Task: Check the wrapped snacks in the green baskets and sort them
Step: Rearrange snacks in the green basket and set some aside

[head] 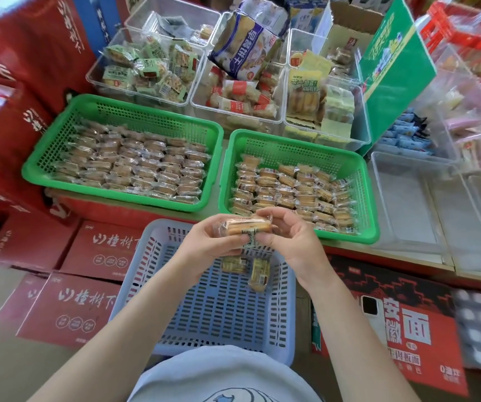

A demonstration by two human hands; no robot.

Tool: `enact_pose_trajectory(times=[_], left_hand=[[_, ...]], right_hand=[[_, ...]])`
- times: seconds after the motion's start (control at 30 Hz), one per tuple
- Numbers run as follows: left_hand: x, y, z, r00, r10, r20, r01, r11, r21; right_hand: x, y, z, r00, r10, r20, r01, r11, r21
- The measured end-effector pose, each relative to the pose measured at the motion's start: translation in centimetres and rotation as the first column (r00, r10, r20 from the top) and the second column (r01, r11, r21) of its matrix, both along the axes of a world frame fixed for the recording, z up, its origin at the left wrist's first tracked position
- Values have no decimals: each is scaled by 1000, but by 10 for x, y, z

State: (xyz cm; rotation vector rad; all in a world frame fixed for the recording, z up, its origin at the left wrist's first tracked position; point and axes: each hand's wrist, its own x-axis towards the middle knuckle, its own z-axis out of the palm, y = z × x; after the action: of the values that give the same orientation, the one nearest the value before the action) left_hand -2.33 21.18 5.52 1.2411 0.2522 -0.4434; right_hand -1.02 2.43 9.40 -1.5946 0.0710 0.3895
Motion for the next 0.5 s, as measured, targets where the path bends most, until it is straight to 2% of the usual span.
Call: enact_pose_trajectory(times=[0.2, 0.43, 0.5], left_hand=[[-8, 16, 4, 994, 43, 101, -47, 998, 36], [-18, 20, 13, 984, 59, 165, -67, 997, 46], [-19, 20, 12, 983, 66, 170, -73, 997, 34]], right_hand=[[-15, 13, 2, 997, -76, 15, 73, 990, 121], [-24, 20, 2, 977, -200, -74, 213, 942, 259], [-25, 24, 2, 969, -241, -53, 246, 939, 238]])
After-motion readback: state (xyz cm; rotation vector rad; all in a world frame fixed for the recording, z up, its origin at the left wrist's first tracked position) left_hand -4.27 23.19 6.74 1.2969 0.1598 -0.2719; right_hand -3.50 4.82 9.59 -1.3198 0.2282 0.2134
